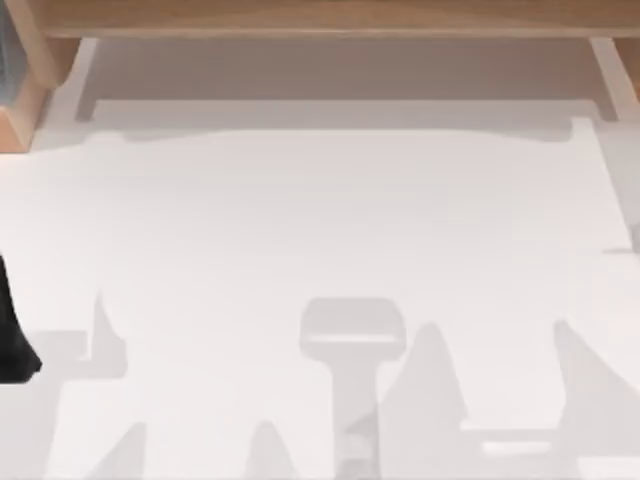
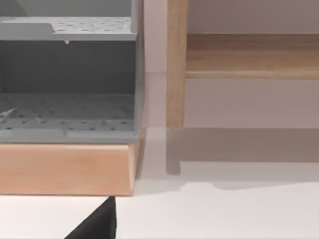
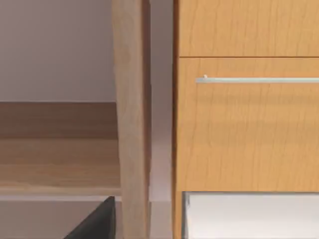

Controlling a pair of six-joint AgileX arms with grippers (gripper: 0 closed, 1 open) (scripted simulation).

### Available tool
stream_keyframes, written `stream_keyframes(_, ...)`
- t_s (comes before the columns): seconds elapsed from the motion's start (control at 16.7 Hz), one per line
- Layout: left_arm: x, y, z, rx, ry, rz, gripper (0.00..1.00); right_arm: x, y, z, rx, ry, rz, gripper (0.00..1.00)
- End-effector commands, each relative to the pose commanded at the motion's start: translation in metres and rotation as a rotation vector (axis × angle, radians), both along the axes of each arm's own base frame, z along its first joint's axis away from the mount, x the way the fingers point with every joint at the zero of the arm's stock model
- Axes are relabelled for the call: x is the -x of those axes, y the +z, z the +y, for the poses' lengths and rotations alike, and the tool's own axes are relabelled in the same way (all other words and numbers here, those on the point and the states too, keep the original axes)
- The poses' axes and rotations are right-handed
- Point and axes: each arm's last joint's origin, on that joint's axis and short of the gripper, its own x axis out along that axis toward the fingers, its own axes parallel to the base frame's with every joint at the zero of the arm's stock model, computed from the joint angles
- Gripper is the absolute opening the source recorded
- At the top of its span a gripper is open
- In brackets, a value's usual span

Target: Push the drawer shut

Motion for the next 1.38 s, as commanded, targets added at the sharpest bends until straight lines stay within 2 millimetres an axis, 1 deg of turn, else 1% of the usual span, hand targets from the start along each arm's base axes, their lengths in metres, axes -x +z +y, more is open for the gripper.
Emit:
stream_keyframes(0.12, 0.000, 0.000, 0.000, 0.000, 0.000, 0.000, 1.00, -0.011, 0.002, -0.014, 0.000, 0.000, 0.002, 1.00)
stream_keyframes(0.24, 0.000, 0.000, 0.000, 0.000, 0.000, 0.000, 1.00, -0.016, 0.003, -0.022, 0.001, -0.001, 0.001, 1.00)
stream_keyframes(0.6, 0.000, 0.000, 0.000, 0.000, 0.000, 0.000, 1.00, -0.016, 0.002, -0.022, 0.000, 0.000, 0.003, 1.00)
stream_keyframes(0.78, 0.000, 0.000, 0.000, 0.000, 0.000, 0.000, 1.00, -0.018, -0.004, -0.028, 0.062, -0.014, 0.003, 1.00)
stream_keyframes(1.02, 0.000, 0.000, 0.000, 0.000, 0.000, 0.000, 1.00, -0.024, -0.027, -0.045, 0.259, -0.039, 0.015, 1.00)
stream_keyframes(1.38, 0.000, 0.000, 0.000, 0.000, 0.000, 0.000, 1.00, -0.031, -0.082, -0.074, 0.699, -0.040, 0.045, 1.00)
